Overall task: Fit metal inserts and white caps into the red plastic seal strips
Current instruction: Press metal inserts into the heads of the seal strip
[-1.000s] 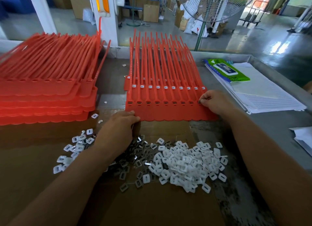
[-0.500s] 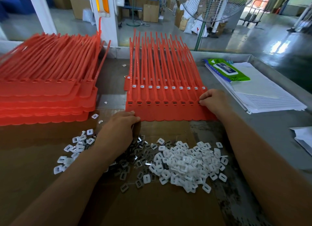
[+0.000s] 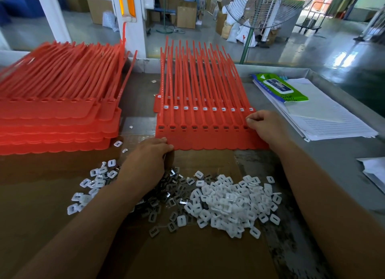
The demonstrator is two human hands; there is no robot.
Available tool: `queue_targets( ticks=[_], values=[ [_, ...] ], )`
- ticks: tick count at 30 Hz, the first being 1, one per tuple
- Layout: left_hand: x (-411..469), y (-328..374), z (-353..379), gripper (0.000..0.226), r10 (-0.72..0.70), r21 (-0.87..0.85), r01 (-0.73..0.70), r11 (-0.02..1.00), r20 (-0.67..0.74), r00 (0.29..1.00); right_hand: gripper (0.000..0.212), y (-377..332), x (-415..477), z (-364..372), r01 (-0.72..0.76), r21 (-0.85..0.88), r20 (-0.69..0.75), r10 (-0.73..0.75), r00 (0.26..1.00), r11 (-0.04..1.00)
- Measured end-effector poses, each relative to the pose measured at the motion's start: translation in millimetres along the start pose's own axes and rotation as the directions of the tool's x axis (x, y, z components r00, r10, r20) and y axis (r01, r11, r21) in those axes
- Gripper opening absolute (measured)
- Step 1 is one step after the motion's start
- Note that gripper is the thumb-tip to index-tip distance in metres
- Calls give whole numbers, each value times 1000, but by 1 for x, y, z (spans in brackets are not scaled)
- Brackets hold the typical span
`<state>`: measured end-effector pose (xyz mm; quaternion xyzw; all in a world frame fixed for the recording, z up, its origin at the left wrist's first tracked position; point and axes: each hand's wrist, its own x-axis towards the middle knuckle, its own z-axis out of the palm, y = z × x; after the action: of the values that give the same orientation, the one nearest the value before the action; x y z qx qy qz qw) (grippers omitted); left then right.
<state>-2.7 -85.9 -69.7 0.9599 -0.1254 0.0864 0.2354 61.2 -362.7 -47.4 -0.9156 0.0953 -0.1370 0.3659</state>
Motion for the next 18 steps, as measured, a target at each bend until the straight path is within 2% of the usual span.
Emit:
queue_targets(
  ticks=[3, 6, 9, 12, 15, 18],
  values=[
    [-1, 0, -1, 40, -2, 4, 2, 1000, 1, 1000, 8, -15, -16, -1, 87, 39, -18, -87, 996, 995],
    [-1, 2, -2, 41, -3, 12, 3, 1000, 7, 1000, 16, -39, -39, -2, 218, 74, 120, -226, 967, 973],
    [-1, 2, -3, 41, -6, 20, 6, 1000, 15, 1000, 19, -66, -64, -2, 312, 69, 336, -316, 887, 948],
    [-2, 3, -4, 41, -11, 26, 11, 1000, 19, 1000, 15, -86, -88, 5, 386, 67, 528, -361, 768, 920],
    [-2, 4, -5, 42, -8, 28, 7, 1000, 17, 1000, 3, -94, -105, 15, 452, 57, 629, -383, 677, 890],
    [-3, 4, -5, 42, -3, 26, 2, 1000, 21, 1000, 13, -94, -111, 21, 500, 20, 670, -382, 636, 866]
  ],
)
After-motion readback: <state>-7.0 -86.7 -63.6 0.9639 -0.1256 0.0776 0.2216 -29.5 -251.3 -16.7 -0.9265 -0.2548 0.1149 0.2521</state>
